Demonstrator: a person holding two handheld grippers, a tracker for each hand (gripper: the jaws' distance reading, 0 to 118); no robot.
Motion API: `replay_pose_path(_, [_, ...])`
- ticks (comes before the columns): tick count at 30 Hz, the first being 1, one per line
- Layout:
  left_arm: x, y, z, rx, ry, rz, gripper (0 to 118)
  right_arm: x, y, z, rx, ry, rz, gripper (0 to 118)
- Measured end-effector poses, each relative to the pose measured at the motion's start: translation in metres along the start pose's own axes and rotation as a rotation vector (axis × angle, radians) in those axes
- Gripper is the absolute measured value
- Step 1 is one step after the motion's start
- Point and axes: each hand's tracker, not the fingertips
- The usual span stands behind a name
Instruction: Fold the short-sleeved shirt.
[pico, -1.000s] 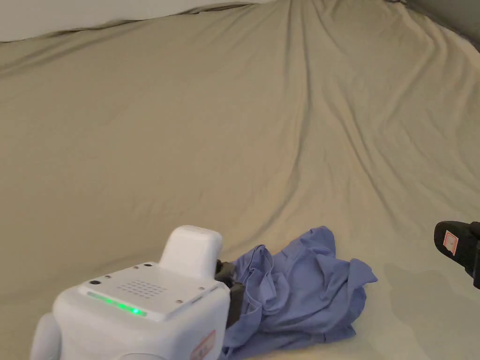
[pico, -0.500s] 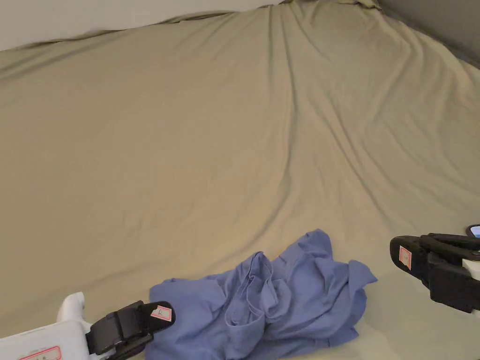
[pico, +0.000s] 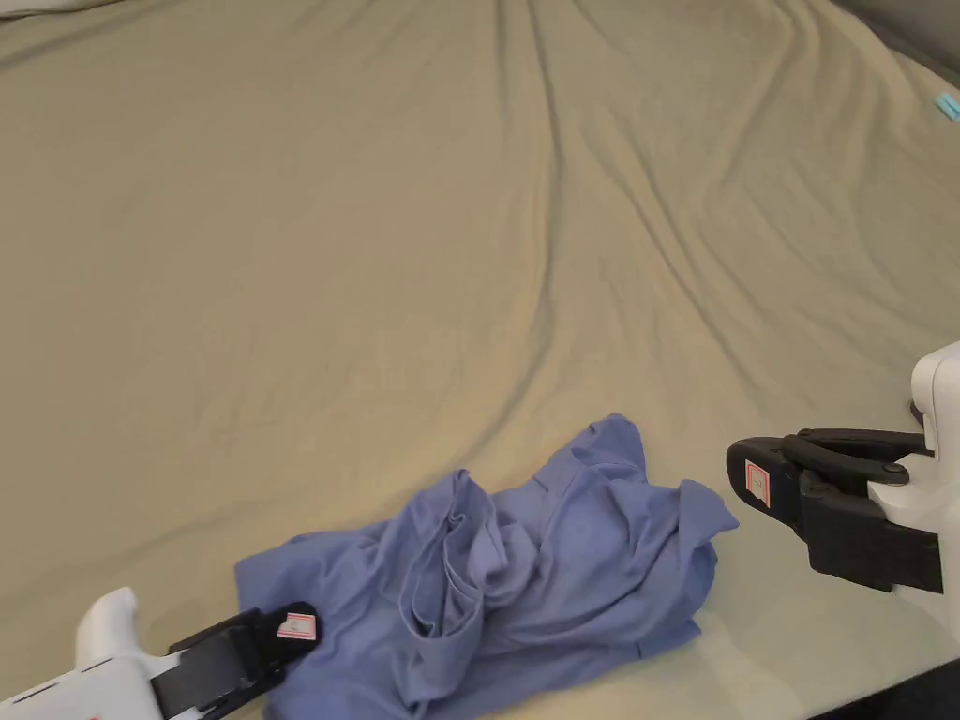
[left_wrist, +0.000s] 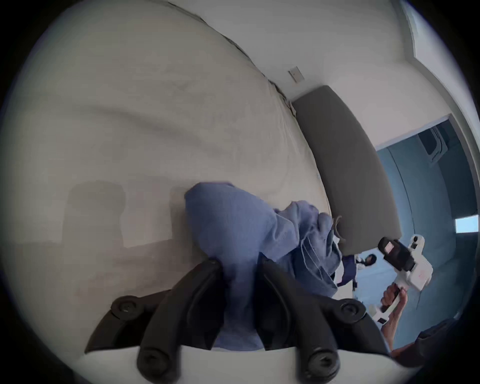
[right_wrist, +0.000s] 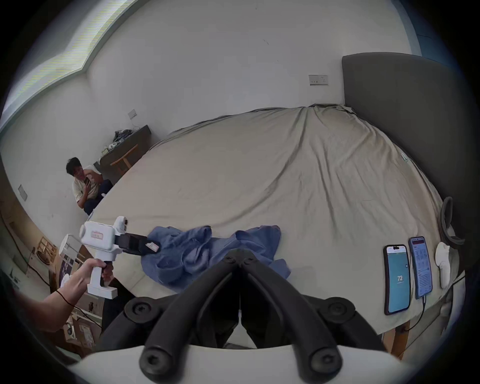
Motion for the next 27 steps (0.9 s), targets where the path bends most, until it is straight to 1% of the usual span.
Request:
replay_pose_path(1, [-0.006,0.002,0.014,0.035,-0.033,0.062,15,0.0,0.0,0.001,0.003,-0.003,0.003,3])
replay_pose_path(2, [-0.008,0.002,0.027,0.066,-0.021,0.069,15,0.001,-0.001,0.002,0.005,0.0,0.001,3])
replay_pose_path(4, [0.005,-0.003,0.048,0.102,0.106,0.016,15,0.005,-0.001,0.004,0.014,0.008,-0.009,3])
replay_pose_path(6, [0.011,-0.001,0.07,0.13,0.187,0.033,15,0.01,-0.002,0.006,0.022,0.01,-0.015,3])
replay_pose_path(8, [0.031,-0.002,0.082,0.143,0.323,0.005,15,0.014,-0.003,0.008,0.027,0.006,-0.018,3])
replay_pose_path(9, [0.042,0.001,0.084,0.115,0.389,0.012,15,0.017,-0.004,0.009,0.029,0.004,-0.023,3])
replay_pose_path(10, [0.061,0.001,0.084,0.099,0.46,-0.033,15,0.02,-0.005,0.01,0.032,0.004,-0.03,3])
replay_pose_path(11, [0.08,-0.001,0.08,0.098,0.519,-0.107,15,0.023,-0.006,0.011,0.037,0.006,-0.039,3])
replay_pose_path(12, [0.101,-0.003,0.073,0.083,0.558,-0.162,15,0.026,-0.008,0.013,0.042,0.007,-0.047,3])
replay_pose_path(14, [0.137,-0.004,0.058,0.071,0.531,-0.206,15,0.032,-0.01,0.015,0.05,0.007,-0.061,3])
replay_pose_path(16, [0.168,-0.007,0.033,0.033,0.483,-0.288,15,0.039,-0.012,0.018,0.058,0.012,-0.073,3])
replay_pose_path(18, [0.199,-0.012,-0.004,-0.049,0.435,-0.383,15,0.045,-0.014,0.022,0.067,0.013,-0.084,3])
replay_pose_path(19, [0.2,-0.011,-0.02,-0.08,0.405,-0.414,15,0.048,-0.015,0.024,0.07,0.013,-0.088,3])
replay_pose_path(21, [0.215,-0.013,-0.057,-0.152,0.365,-0.415,15,0.055,-0.018,0.028,0.08,0.007,-0.102,3])
replay_pose_path(22, [0.219,-0.014,-0.076,-0.186,0.331,-0.438,15,0.058,-0.019,0.03,0.084,0.004,-0.111,3])
replay_pose_path(24, [0.213,-0.008,-0.104,-0.267,0.281,-0.376,15,0.065,-0.022,0.034,0.091,-0.008,-0.133,3])
replay_pose_path(25, [0.207,-0.004,-0.11,-0.292,0.198,-0.313,19,0.068,-0.024,0.035,0.091,-0.015,-0.142,3])
replay_pose_path(27, [0.197,0.005,-0.104,-0.3,0.077,-0.189,66,0.072,-0.026,0.037,0.091,-0.029,-0.155,3])
